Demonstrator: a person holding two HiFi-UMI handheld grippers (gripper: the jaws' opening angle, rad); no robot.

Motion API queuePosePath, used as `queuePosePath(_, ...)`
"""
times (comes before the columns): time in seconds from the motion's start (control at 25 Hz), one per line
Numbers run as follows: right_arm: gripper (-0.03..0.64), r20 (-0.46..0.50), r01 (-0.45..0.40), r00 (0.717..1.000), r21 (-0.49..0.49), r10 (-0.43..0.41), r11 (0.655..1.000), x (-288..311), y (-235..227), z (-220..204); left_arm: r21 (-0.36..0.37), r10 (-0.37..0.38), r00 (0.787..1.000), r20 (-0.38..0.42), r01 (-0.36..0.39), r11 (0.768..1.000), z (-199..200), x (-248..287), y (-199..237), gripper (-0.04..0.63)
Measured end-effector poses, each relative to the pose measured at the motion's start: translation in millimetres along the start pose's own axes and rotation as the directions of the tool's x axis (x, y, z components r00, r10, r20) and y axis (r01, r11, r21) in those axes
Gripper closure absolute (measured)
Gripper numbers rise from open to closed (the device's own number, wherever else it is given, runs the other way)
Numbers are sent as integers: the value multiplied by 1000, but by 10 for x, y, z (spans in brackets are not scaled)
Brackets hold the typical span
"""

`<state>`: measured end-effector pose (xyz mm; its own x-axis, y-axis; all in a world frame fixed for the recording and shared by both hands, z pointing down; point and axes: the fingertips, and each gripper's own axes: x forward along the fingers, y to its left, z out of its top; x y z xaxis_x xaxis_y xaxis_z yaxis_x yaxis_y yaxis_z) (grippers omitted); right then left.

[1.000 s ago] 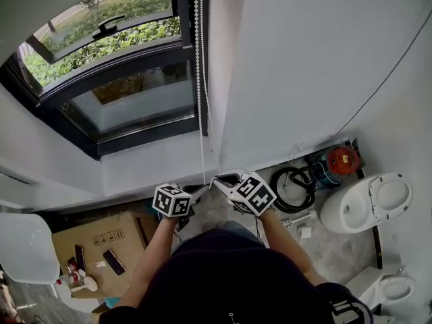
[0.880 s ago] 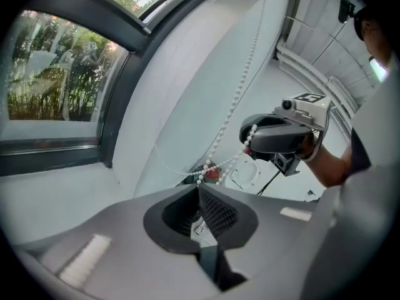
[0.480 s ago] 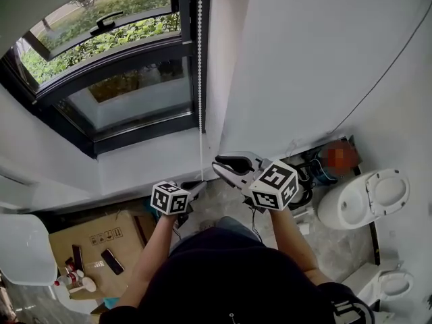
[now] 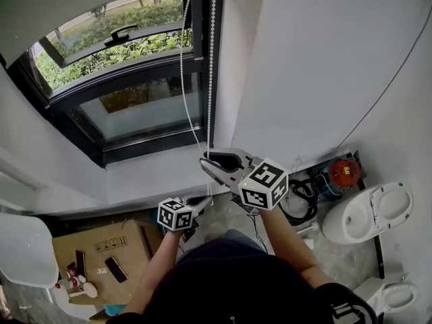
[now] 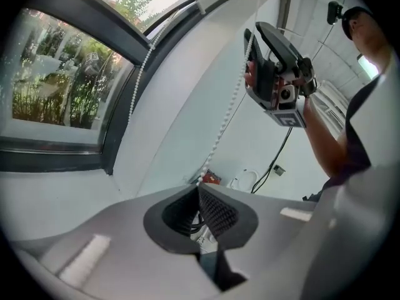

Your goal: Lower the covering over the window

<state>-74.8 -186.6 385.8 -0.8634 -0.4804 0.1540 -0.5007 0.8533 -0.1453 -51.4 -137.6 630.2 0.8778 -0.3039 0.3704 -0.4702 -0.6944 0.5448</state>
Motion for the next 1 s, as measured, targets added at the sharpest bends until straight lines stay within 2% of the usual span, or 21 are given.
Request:
queuePosePath(0.12,600,30,-9,1000,16,9,1000,-48,8,38,5,-11,1000,14,11,1000,0,10,-49,583)
queuePosePath(0.32,603,99,-99,991,88,91,991,-207,62,26,65,-80,997,9,79,995,-93,-21,-259,583)
queuePosePath(0.48,603,-9,-86,996,41,87,995,-230,57,-198,68,-69,996,-62,73,995,-325,-12,-240,583)
queuePosePath(0.6,604,10,-97,995,81,97,992,-261,88,-240,14,-84,995,-49,85,996,-365,0,-244,583)
queuePosePath(0.68,604,6,-89,996,75,89,993,-262,76,-248,-4,-91,995,-42,91,996,-365,18,-253,583)
queuePosePath(0.88,604,-118,-37,992,37,41,999,-187,-4,-571,12,-92,987,-128,95,995,-568,68,-277,583)
queuePosePath(1.0,604,-185,-18,982,49,27,999,-145,-30,-853,-16,-98,989,-106,97,995,-564,56,-261,583)
